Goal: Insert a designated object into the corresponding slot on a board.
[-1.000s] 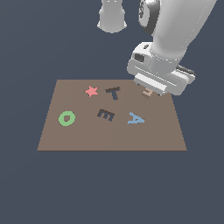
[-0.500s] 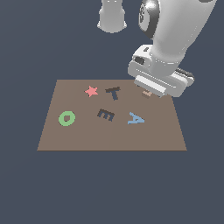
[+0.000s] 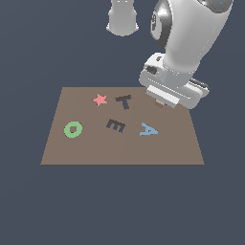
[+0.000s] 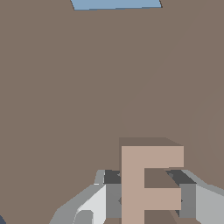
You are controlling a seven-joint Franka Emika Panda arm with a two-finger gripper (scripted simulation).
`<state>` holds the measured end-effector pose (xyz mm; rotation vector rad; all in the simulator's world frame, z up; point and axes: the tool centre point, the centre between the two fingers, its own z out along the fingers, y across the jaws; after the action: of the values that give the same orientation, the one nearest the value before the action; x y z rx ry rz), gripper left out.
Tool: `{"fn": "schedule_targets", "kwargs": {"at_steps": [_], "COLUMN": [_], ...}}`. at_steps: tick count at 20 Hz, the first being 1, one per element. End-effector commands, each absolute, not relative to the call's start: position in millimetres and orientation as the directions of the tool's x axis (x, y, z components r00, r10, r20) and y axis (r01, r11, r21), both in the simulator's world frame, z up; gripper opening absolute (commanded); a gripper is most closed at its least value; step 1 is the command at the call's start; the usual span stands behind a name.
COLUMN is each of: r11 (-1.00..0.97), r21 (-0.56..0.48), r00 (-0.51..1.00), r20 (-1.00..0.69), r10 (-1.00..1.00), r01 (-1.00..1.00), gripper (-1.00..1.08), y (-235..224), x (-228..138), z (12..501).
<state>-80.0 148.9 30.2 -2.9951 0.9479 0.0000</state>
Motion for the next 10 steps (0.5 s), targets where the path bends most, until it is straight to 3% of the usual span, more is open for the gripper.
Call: {"fn": "schedule_targets", "kwargs": {"at_steps": [1, 10], "r11": [-0.818, -0.818], "r21": [0.0, 0.0], "r00": [0.818, 0.818], "r20": [0.0, 0.0], "r10": [-0.575, -0.575], "r01": [-0.575, -0.575], "gripper": [-1.0, -1.0], "y": [148.8, 149.0], "x": [-79.9, -79.6], "z": [29.9, 34.6]}}
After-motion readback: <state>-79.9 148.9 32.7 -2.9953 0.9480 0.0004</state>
